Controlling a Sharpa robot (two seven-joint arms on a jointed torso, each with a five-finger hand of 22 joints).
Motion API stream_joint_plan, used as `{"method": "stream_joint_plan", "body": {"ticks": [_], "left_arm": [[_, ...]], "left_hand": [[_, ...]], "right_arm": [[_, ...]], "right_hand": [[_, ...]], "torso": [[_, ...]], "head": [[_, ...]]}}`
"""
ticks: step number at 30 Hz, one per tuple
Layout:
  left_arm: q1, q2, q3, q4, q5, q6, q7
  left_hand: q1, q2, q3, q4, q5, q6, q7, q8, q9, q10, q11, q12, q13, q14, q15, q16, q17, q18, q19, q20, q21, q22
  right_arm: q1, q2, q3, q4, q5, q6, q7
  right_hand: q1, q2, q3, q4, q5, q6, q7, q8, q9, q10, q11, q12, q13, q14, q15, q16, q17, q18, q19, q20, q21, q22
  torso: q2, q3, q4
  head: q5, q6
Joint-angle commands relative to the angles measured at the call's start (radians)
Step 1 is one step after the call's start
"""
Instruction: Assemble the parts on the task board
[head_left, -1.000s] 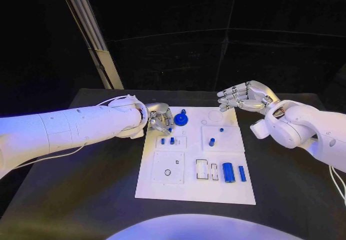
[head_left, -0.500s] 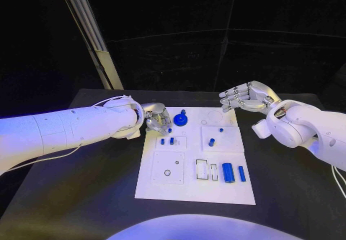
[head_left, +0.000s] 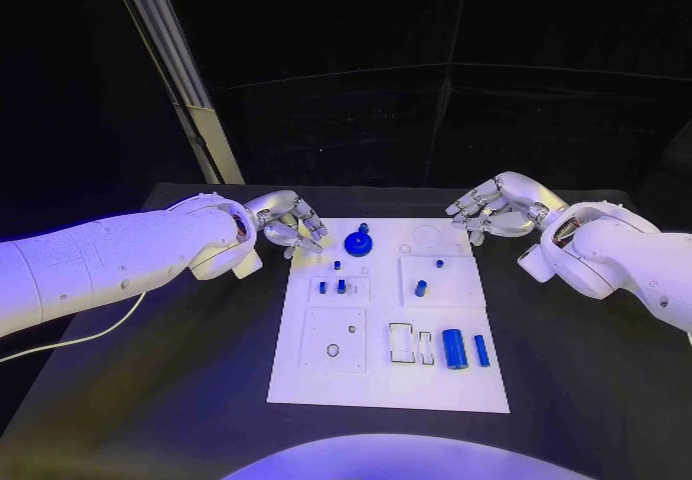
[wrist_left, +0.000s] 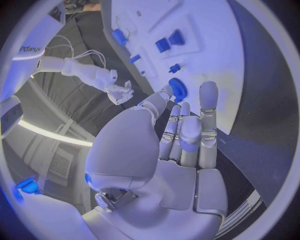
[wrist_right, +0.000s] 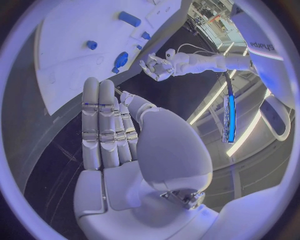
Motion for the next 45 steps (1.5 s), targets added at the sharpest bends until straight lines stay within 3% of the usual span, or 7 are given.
{"method": "stream_joint_plan", "body": {"ticks": [1, 5, 8, 17, 22, 32, 45], "left_arm": [[0.003, -0.005, 0.000, 0.005, 0.392, -0.043, 0.209], [0.003, -0.010, -0.001, 0.025, 0.606, -0.006, 0.283], [0.002, -0.014, -0.002, 0.045, 0.714, 0.018, 0.317], [0.000, -0.019, -0.003, 0.076, 0.808, 0.047, 0.352], [0.000, -0.018, -0.003, 0.076, 0.816, 0.059, 0.350], [-0.001, -0.017, -0.003, 0.074, 0.819, 0.072, 0.341], [-0.001, -0.015, -0.003, 0.068, 0.820, 0.075, 0.332]], "left_hand": [[0.001, 0.023, 0.014, 0.002, 0.006, 0.015, -0.001, 0.009, 0.001, 0.018, -0.002, 0.015, 0.002, -0.012, -0.002, -0.011, -0.025, 0.013, -0.010, -0.001, -0.008, -0.003], [-0.002, 0.047, 0.032, 0.007, 0.013, 0.029, -0.004, 0.019, -0.001, 0.057, -0.010, 0.039, 0.003, -0.037, -0.008, -0.040, -0.084, 0.014, -0.020, -0.005, -0.019, -0.008], [-0.011, 0.054, 0.038, 0.011, 0.015, 0.043, -0.008, 0.028, 0.000, 0.074, -0.015, 0.050, 0.002, -0.054, -0.011, -0.058, -0.121, 0.015, -0.027, -0.007, -0.028, -0.014], [-0.022, 0.054, 0.040, 0.014, 0.015, 0.053, -0.011, 0.037, -0.001, 0.086, -0.020, 0.057, -0.001, -0.069, -0.014, -0.077, -0.158, 0.014, -0.033, -0.010, -0.040, -0.021], [-0.031, 0.050, 0.039, 0.016, 0.014, 0.053, -0.012, 0.039, -0.003, 0.087, -0.020, 0.058, -0.004, -0.084, -0.014, -0.095, -0.193, 0.014, -0.038, -0.011, -0.049, -0.026], [-0.035, 0.048, 0.038, 0.016, 0.014, 0.052, -0.012, 0.040, -0.004, 0.087, -0.020, 0.059, -0.007, -0.095, -0.014, -0.107, -0.215, 0.014, -0.041, -0.011, -0.056, -0.030], [-0.034, 0.047, 0.039, 0.015, 0.014, 0.051, -0.011, 0.041, -0.005, 0.087, -0.020, 0.059, -0.008, -0.099, -0.014, -0.112, -0.225, 0.014, -0.043, -0.011, -0.059, -0.033]], "right_arm": [[0.001, -0.001, 0.000, 0.017, -0.323, -0.005, -0.083], [0.000, -0.001, 0.000, 0.040, -0.500, 0.010, -0.148], [-0.002, 0.001, 0.000, 0.057, -0.614, 0.028, -0.203], [-0.010, 0.017, 0.000, 0.091, -0.770, 0.055, -0.270], [-0.014, 0.030, 0.000, 0.091, -0.786, 0.084, -0.284], [-0.021, 0.047, 0.000, 0.088, -0.802, 0.160, -0.299], [-0.029, 0.061, 0.000, 0.097, -0.815, 0.172, -0.287]], "right_hand": [[-0.010, -0.007, 0.016, -0.010, 0.000, 0.017, -0.004, -0.003, -0.003, 0.017, -0.005, -0.003, 0.001, 0.041, -0.009, 0.095, 0.059, 0.009, -0.001, -0.006, 0.057, 0.039], [-0.021, -0.013, 0.041, -0.016, -0.014, 0.031, -0.012, -0.009, -0.004, 0.030, -0.010, -0.014, 0.002, 0.034, -0.013, 0.168, 0.114, 0.010, -0.022, -0.007, 0.122, 0.085], [-0.031, -0.021, 0.058, -0.014, -0.047, 0.031, -0.015, -0.015, -0.005, 0.025, -0.010, -0.025, 0.002, 0.026, -0.013, 0.200, 0.140, 0.010, -0.038, -0.006, 0.154, 0.110], [-0.053, -0.040, 0.074, -0.001, -0.090, 0.009, -0.014, -0.023, -0.007, -0.011, -0.002, -0.050, -0.001, 0.014, -0.007, 0.237, 0.170, 0.011, -0.059, 0.001, 0.189, 0.136], [-0.057, -0.047, 0.087, 0.004, -0.103, -0.011, -0.010, -0.024, -0.009, -0.027, 0.002, -0.056, -0.001, 0.015, -0.004, 0.266, 0.191, 0.011, -0.063, 0.004, 0.217, 0.158], [-0.059, -0.056, 0.102, 0.009, -0.109, -0.027, -0.006, -0.021, -0.006, -0.044, 0.007, -0.055, -0.001, 0.008, 0.000, 0.313, 0.222, -0.001, -0.051, 0.010, 0.303, 0.257], [-0.055, -0.053, 0.121, 0.010, -0.100, -0.014, -0.006, -0.018, -0.004, -0.030, 0.005, -0.048, 0.000, 0.005, -0.001, 0.357, 0.248, -0.013, -0.033, 0.010, 0.386, 0.356]], "torso": [[0.001, 0.0019, -0.0024], [0.002, 0.0019, -0.0029], [0.002, 0.0010, -0.0031], [0.003, 0.0009, -0.0007], [0.002, -0.0010, 0.0016], [0.004, -0.0001, -0.0001], [0.002, -0.0002, 0.0001]], "head": [[-0.023, 0.010], [-0.050, 0.021], [-0.062, 0.024], [-0.086, 0.033], [-0.090, 0.033], [-0.083, 0.027], [-0.083, 0.020]]}}
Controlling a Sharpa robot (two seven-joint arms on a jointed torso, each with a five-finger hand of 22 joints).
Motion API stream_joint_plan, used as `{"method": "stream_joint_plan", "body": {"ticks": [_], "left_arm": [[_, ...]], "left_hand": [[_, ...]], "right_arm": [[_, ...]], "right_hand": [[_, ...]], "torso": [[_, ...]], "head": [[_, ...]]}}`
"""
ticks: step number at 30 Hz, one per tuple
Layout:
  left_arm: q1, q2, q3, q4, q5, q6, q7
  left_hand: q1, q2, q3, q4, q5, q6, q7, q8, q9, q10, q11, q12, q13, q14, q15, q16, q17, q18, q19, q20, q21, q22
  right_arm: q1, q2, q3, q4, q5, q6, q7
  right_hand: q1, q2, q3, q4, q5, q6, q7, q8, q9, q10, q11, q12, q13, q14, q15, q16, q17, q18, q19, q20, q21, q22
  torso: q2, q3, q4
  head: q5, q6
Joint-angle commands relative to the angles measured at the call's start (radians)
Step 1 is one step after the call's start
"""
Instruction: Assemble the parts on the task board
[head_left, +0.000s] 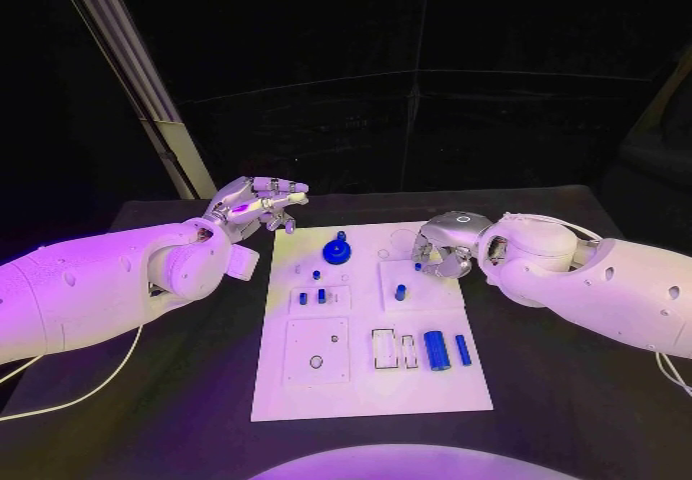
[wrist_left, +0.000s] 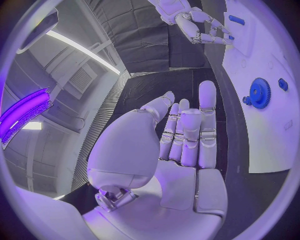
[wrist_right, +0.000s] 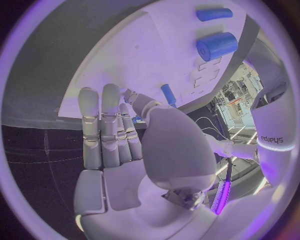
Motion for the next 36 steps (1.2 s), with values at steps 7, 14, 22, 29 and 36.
{"method": "stream_joint_plan", "body": {"ticks": [7, 14, 22, 29, 36], "left_arm": [[0.001, 0.001, 0.001, -0.003, 0.010, 0.015, 0.005], [0.001, 0.000, 0.001, 0.001, 0.010, 0.014, -0.001], [0.001, -0.001, 0.001, 0.002, 0.010, 0.014, -0.007], [0.001, 0.000, 0.001, 0.000, 0.010, 0.014, -0.011], [0.001, -0.001, 0.001, 0.000, 0.010, 0.015, -0.016]], "left_hand": [[-0.008, -0.003, 0.005, -0.001, 0.004, 0.001, 0.000, 0.006, -0.002, 0.008, -0.001, 0.005, -0.002, -0.009, 0.003, -0.006, -0.006, 0.014, -0.007, -0.001, -0.008, -0.003], [-0.008, -0.003, 0.005, -0.002, 0.004, 0.001, 0.001, 0.006, -0.002, 0.007, -0.001, 0.005, -0.002, -0.009, 0.003, -0.007, -0.007, 0.014, -0.007, -0.001, -0.008, -0.003], [-0.007, -0.003, 0.006, -0.003, 0.004, 0.000, 0.001, 0.006, -0.002, 0.007, -0.001, 0.005, -0.003, -0.011, 0.003, -0.009, -0.012, 0.014, -0.008, -0.001, -0.010, -0.004], [-0.007, -0.004, 0.006, -0.003, 0.004, -0.001, 0.002, 0.006, -0.003, 0.006, 0.000, 0.004, -0.003, -0.012, 0.003, -0.010, -0.014, 0.014, -0.008, -0.001, -0.011, -0.005], [-0.007, -0.004, 0.006, -0.004, 0.004, -0.001, 0.002, 0.006, -0.003, 0.006, 0.000, 0.004, -0.003, -0.013, 0.003, -0.012, -0.017, 0.014, -0.008, -0.001, -0.011, -0.005]], "right_arm": [[-0.002, 0.006, 0.000, 0.006, -0.019, 0.021, 0.004], [-0.004, 0.009, 0.000, 0.004, -0.019, 0.040, 0.002], [-0.007, 0.017, 0.000, -0.006, -0.020, 0.057, -0.003], [-0.013, 0.024, 0.000, -0.013, -0.033, 0.065, -0.006], [-0.017, 0.030, 0.000, -0.017, -0.054, 0.088, -0.016]], "right_hand": [[0.003, -0.002, 0.016, 0.000, 0.004, 0.009, -0.001, 0.003, 0.002, 0.011, 0.001, 0.007, 0.001, 0.003, 0.007, 0.025, 0.016, -0.017, 0.012, -0.001, 0.035, 0.040], [0.003, 0.002, 0.027, 0.002, 0.004, 0.017, -0.003, 0.005, 0.002, 0.019, -0.002, 0.009, 0.001, 0.010, 0.005, 0.097, 0.086, -0.027, 0.029, -0.001, 0.088, 0.109], [0.002, 0.009, 0.037, 0.006, 0.005, 0.034, -0.006, 0.007, 0.004, 0.033, -0.005, 0.011, 0.002, 0.009, 0.003, 0.145, 0.127, -0.032, 0.036, -0.003, 0.126, 0.154], [0.002, 0.016, 0.043, 0.008, 0.004, 0.046, -0.010, 0.009, 0.005, 0.043, -0.009, 0.012, 0.002, 0.007, 0.001, 0.174, 0.152, -0.035, 0.038, -0.004, 0.146, 0.178], [0.006, 0.022, 0.046, 0.005, 0.003, 0.071, -0.015, 0.014, 0.007, 0.065, -0.015, 0.013, 0.005, 0.004, -0.003, 0.207, 0.179, -0.039, 0.042, -0.007, 0.174, 0.213]], "torso": [[-0.001, -0.0002, -0.0007], [-0.001, -0.0004, 0.0001], [-0.001, -0.0008, 0.0001], [-0.001, -0.0005, -0.0003], [-0.001, -0.0009, -0.0003]], "head": [[0.003, -0.003], [0.002, -0.007], [0.001, -0.007], [0.002, -0.007], [0.000, -0.009]]}}
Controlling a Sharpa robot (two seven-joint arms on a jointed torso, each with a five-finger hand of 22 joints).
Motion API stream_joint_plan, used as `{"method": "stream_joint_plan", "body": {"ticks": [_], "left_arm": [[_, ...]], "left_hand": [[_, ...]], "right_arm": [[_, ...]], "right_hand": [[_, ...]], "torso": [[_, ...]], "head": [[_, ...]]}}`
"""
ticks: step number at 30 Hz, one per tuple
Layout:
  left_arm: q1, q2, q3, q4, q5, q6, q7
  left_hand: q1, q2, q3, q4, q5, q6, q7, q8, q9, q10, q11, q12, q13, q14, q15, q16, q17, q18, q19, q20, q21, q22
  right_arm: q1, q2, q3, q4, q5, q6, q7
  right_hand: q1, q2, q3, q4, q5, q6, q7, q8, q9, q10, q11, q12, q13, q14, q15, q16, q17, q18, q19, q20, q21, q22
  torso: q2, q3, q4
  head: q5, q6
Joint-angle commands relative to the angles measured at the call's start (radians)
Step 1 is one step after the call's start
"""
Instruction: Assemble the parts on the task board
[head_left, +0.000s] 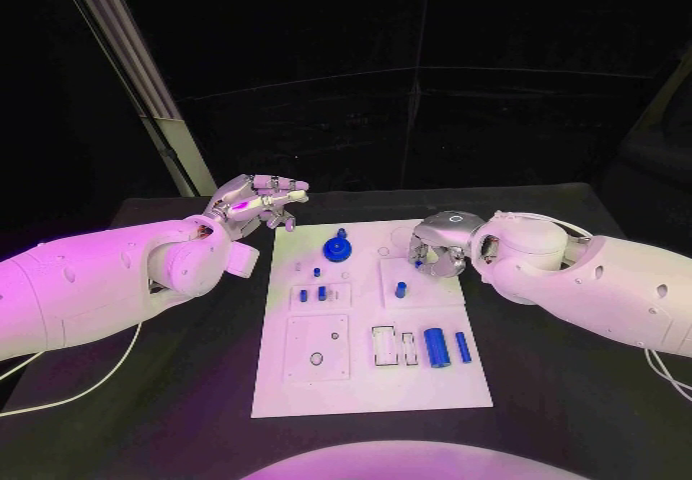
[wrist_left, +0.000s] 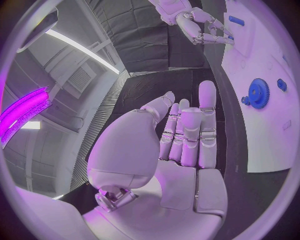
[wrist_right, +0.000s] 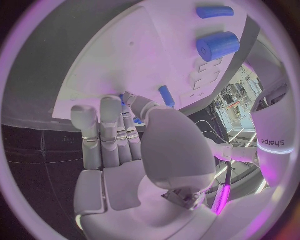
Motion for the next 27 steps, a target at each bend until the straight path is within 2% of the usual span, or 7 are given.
{"method": "stream_joint_plan", "body": {"ticks": [1, 5, 10, 13, 27], "left_arm": [[0.001, 0.000, 0.001, 0.002, 0.006, 0.012, -0.004], [0.001, -0.001, 0.001, 0.001, 0.006, 0.013, -0.006], [0.001, -0.001, 0.001, 0.002, 0.006, 0.013, -0.010], [0.001, -0.001, 0.001, 0.002, 0.006, 0.012, -0.010], [0.001, -0.001, 0.001, 0.002, 0.006, 0.012, -0.010]], "left_hand": [[-0.007, -0.004, 0.003, -0.001, 0.004, -0.001, 0.002, 0.006, -0.001, 0.006, 0.000, 0.004, -0.002, -0.010, -0.001, -0.005, -0.001, 0.014, -0.008, -0.001, -0.007, -0.001], [-0.006, -0.004, 0.004, -0.002, 0.004, -0.002, 0.003, 0.006, -0.001, 0.005, 0.000, 0.004, -0.002, -0.012, 0.000, -0.008, -0.006, 0.014, -0.008, -0.001, -0.008, -0.002], [-0.005, -0.004, 0.005, -0.004, 0.005, -0.003, 0.003, 0.006, -0.001, 0.005, 0.000, 0.004, -0.003, -0.013, 0.000, -0.010, -0.009, 0.014, -0.009, -0.001, -0.010, -0.003], [-0.003, -0.004, 0.006, -0.006, 0.005, -0.003, 0.003, 0.006, -0.002, 0.004, 0.001, 0.005, -0.003, -0.014, 0.000, -0.010, -0.010, 0.014, -0.009, -0.001, -0.011, -0.004], [-0.003, -0.004, 0.006, -0.006, 0.005, -0.003, 0.003, 0.006, -0.002, 0.004, 0.001, 0.005, -0.003, -0.014, 0.000, -0.010, -0.010, 0.014, -0.009, -0.001, -0.011, -0.004]], "right_arm": [[-0.009, 0.003, -0.007, -0.004, -0.030, 0.061, -0.014], [-0.012, 0.006, -0.007, -0.002, -0.050, 0.061, -0.021], [-0.015, 0.005, -0.007, 0.007, -0.073, 0.025, -0.028], [-0.016, 0.003, -0.007, 0.012, -0.079, 0.004, -0.031], [-0.016, 0.003, -0.007, 0.012, -0.079, 0.004, -0.031]], "right_hand": [[0.003, 0.008, 0.007, 0.000, 0.003, 0.015, 0.000, 0.007, 0.003, 0.014, -0.004, 0.006, 0.002, 0.004, -0.004, 0.015, 0.012, -0.009, 0.013, 0.000, 0.013, 0.016], [0.014, 0.021, 0.011, -0.007, -0.001, 0.039, -0.007, 0.015, 0.006, 0.036, -0.011, 0.011, 0.005, 0.007, -0.009, 0.043, 0.040, -0.014, 0.023, -0.004, 0.037, 0.051], [0.023, 0.034, 0.018, -0.014, -0.027, 0.054, -0.009, 0.016, 0.007, 0.051, -0.015, 0.008, 0.007, 0.008, -0.012, 0.073, 0.067, -0.019, 0.032, -0.007, 0.062, 0.085], [0.023, 0.035, 0.019, -0.014, -0.028, 0.056, -0.010, 0.017, 0.007, 0.053, -0.015, 0.008, 0.007, 0.009, -0.012, 0.077, 0.072, -0.020, 0.034, -0.008, 0.066, 0.090], [0.023, 0.035, 0.019, -0.014, -0.028, 0.056, -0.010, 0.017, 0.007, 0.053, -0.015, 0.008, 0.007, 0.009, -0.012, 0.077, 0.072, -0.020, 0.034, -0.008, 0.066, 0.090]], "torso": [[0.000, -0.0002, -0.0003], [0.000, -0.0001, 0.0001], [-0.001, 0.0001, -0.0003], [-0.001, 0.0003, -0.0003], [-0.001, 0.0003, -0.0003]], "head": [[-0.001, -0.001], [-0.003, -0.002], [-0.004, -0.001], [-0.003, -0.001], [-0.003, -0.001]]}}
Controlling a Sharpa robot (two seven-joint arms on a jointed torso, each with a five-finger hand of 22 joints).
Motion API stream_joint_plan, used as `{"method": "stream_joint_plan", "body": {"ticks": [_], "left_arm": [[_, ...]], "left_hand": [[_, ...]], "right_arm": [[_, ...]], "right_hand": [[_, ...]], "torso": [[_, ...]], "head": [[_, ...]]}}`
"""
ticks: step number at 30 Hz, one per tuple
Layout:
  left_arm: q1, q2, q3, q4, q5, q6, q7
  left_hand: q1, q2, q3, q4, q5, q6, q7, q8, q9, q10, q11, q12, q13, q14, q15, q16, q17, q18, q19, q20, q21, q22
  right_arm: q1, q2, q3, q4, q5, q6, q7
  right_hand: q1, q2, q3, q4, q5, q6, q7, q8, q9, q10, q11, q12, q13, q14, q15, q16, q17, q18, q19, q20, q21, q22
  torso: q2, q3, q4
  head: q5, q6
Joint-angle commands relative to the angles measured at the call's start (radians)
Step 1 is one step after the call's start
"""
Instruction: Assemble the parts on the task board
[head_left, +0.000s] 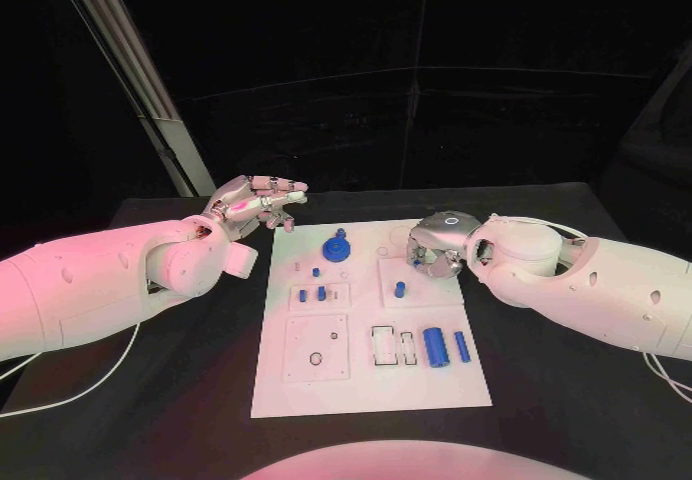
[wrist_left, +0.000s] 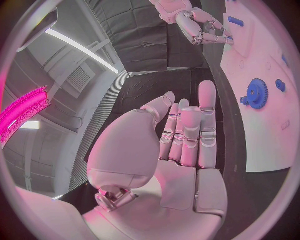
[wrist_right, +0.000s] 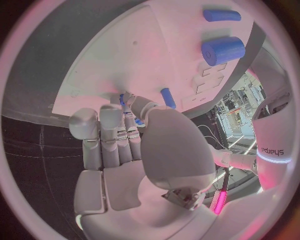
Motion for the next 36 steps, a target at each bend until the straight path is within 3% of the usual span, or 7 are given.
{"method": "stream_joint_plan", "body": {"ticks": [1, 2, 8, 26, 36], "left_arm": [[0.001, 0.000, 0.001, 0.001, 0.005, 0.011, 0.002], [0.001, -0.001, 0.001, -0.002, 0.005, 0.011, -0.001], [0.001, -0.001, 0.001, -0.023, 0.005, 0.012, -0.015], [0.001, 0.000, 0.001, -0.044, 0.005, 0.016, -0.023], [0.001, 0.000, 0.001, -0.041, 0.005, 0.016, -0.022]], "left_hand": [[-0.003, -0.004, 0.004, -0.003, 0.005, -0.003, 0.003, 0.006, -0.001, 0.004, 0.001, 0.005, -0.001, -0.006, 0.000, -0.005, -0.001, 0.014, -0.009, -0.001, -0.003, -0.001], [0.000, -0.003, 0.006, -0.005, 0.005, -0.004, 0.004, 0.006, -0.001, 0.004, 0.001, 0.005, -0.002, -0.007, 0.000, -0.006, -0.004, 0.014, -0.009, -0.001, -0.005, -0.002], [0.000, -0.002, 0.007, -0.006, 0.005, -0.005, 0.005, 0.006, -0.001, 0.003, 0.002, 0.005, -0.002, -0.009, 0.000, -0.008, -0.008, 0.014, -0.009, -0.001, -0.006, -0.003], [0.005, 0.001, 0.013, -0.010, 0.006, -0.009, 0.007, 0.006, -0.002, 0.000, 0.004, 0.004, -0.004, -0.014, 0.002, -0.015, -0.021, 0.014, -0.009, 0.000, -0.011, -0.006], [0.005, 0.001, 0.013, -0.010, 0.006, -0.009, 0.007, 0.006, -0.002, 0.000, 0.004, 0.004, -0.004, -0.014, 0.002, -0.015, -0.021, 0.014, -0.009, 0.000, -0.011, -0.006]], "right_arm": [[-0.006, 0.000, -0.006, -0.002, -0.010, 0.023, -0.005], [-0.007, -0.008, -0.006, 0.009, -0.010, -0.021, -0.010], [-0.008, -0.043, -0.005, 0.047, 0.055, -0.143, -0.023], [-0.008, -0.108, -0.001, 0.141, 0.144, -0.234, -0.010], [-0.008, -0.107, 0.005, 0.216, 0.207, -0.278, 0.028]], "right_hand": [[-0.003, 0.009, 0.006, -0.001, -0.005, 0.008, 0.002, 0.004, 0.002, 0.006, 0.002, 0.002, -0.001, 0.008, -0.005, 0.005, 0.001, -0.021, 0.007, -0.002, 0.005, 0.001], [-0.001, 0.011, 0.013, -0.006, -0.008, 0.006, 0.006, -0.002, -0.001, 0.005, 0.005, -0.006, -0.002, 0.008, -0.004, 0.020, 0.013, -0.023, 0.010, -0.002, 0.016, 0.015], [0.000, 0.010, 0.016, -0.008, -0.008, 0.004, 0.007, -0.004, -0.002, 0.003, 0.006, -0.008, -0.002, 0.008, -0.003, 0.024, 0.015, -0.023, 0.009, -0.002, 0.019, 0.018], [0.004, 0.009, 0.022, -0.013, -0.006, 0.003, 0.009, -0.007, -0.003, 0.003, 0.007, -0.012, -0.002, 0.006, -0.002, 0.031, 0.020, -0.024, 0.008, -0.001, 0.024, 0.023], [0.007, 0.007, 0.026, -0.017, -0.002, 0.003, 0.011, -0.009, -0.004, 0.002, 0.009, -0.014, -0.003, 0.006, -0.001, 0.037, 0.025, -0.024, 0.008, 0.000, 0.028, 0.028]], "torso": [[0.000, 0.0001, -0.0003], [0.000, 0.0005, -0.0008], [0.000, 0.0003, -0.0015], [0.001, -0.0002, 0.0001], [0.001, 0.0001, -0.0009]], "head": [[0.000, 0.000], [0.001, 0.007], [0.000, 0.008], [-0.003, 0.014], [0.006, 0.013]]}}
